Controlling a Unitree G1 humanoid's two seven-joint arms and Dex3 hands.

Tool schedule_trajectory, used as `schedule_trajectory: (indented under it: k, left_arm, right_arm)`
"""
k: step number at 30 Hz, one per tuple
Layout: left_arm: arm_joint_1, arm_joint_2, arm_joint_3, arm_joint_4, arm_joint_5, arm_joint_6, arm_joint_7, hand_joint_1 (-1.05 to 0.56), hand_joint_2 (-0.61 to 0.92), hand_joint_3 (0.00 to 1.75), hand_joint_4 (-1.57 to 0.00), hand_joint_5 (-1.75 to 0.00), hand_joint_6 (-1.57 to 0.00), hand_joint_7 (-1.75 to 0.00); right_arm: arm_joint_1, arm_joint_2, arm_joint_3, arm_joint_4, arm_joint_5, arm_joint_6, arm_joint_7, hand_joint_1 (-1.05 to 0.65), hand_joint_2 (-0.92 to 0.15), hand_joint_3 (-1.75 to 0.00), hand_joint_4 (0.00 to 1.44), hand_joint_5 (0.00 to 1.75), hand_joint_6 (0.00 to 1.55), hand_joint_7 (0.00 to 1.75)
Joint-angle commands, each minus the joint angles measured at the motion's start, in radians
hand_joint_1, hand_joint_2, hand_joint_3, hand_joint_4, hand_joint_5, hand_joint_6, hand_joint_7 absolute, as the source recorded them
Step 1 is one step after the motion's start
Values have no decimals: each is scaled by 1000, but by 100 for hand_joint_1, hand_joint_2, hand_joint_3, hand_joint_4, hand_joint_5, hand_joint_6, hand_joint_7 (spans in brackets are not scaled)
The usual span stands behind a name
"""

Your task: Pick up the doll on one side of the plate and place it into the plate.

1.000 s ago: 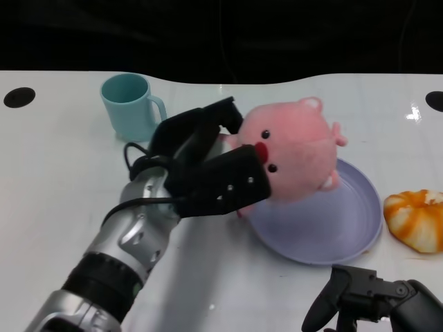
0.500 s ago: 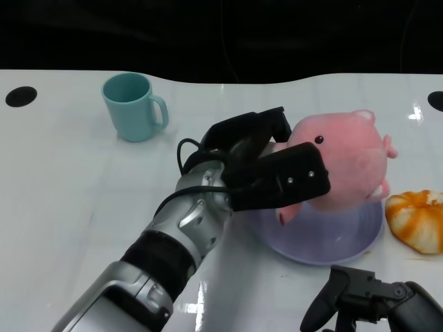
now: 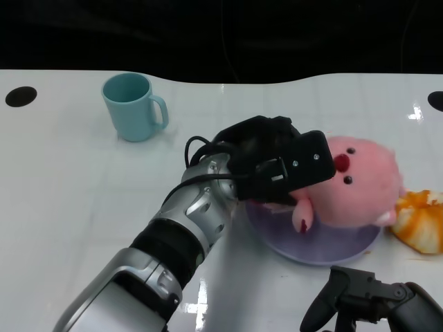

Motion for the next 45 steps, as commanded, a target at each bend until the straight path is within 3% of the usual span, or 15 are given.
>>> schedule_trajectory:
  k: [1, 4, 13, 24, 28, 34, 38, 42, 45]
  left_arm:
    - [-25, 30, -45, -42, 39, 18, -52, -73, 92, 32, -1, -25, -13, -6]
    - [-15, 56, -95, -76, 89, 20, -61, -85, 92, 37, 0, -4, -6, -1]
    - [27, 125, -145, -216, 136, 15, -109, -103, 92, 49, 0, 0, 0, 0]
    - [145, 246, -131, -515, 146, 36, -189, -103, 92, 52, 0, 0, 0, 0]
    - [244, 317, -71, -672, 94, 5, -217, -98, 92, 49, 0, 0, -3, -2]
    - [372, 352, 24, -802, -12, -77, -205, -85, 92, 41, -10, -6, -14, -7]
    - [462, 345, 98, -879, -104, -115, -187, -73, 92, 37, -25, -22, -25, -11]
    - [539, 311, 162, -918, -198, -165, -159, -58, 92, 26, -13, -85, -39, -11]
    - [601, 277, 213, -956, -293, -181, -159, -41, 92, 19, -12, -109, -51, -17]
  right_arm:
    - [0, -8, -12, 4, 18, -15, 3, -5, -50, -115, 70, 163, 63, 125]
    - [2, -10, -18, 3, 28, -12, 7, -4, -50, -114, 70, 164, 63, 125]
    - [0, -16, -28, 6, 30, -11, 12, -5, -50, -115, 68, 165, 63, 125]
    - [0, -17, -36, 5, 40, -6, 20, -5, -52, -112, 67, 165, 62, 125]
    - [-2, -17, -39, 9, 40, -11, 22, -5, -52, -111, 67, 165, 62, 125]
    - [-3, -18, -43, 13, 45, -12, 26, -4, -53, -110, 67, 164, 62, 125]
    - [-4, -19, -46, 14, 48, -6, 30, -5, -53, -110, 66, 165, 61, 125]
    - [-6, -21, -48, 17, 46, -8, 30, -6, -53, -109, 66, 165, 62, 125]
    - [-9, -22, -48, 23, 45, -14, 30, -5, -53, -109, 66, 165, 62, 125]
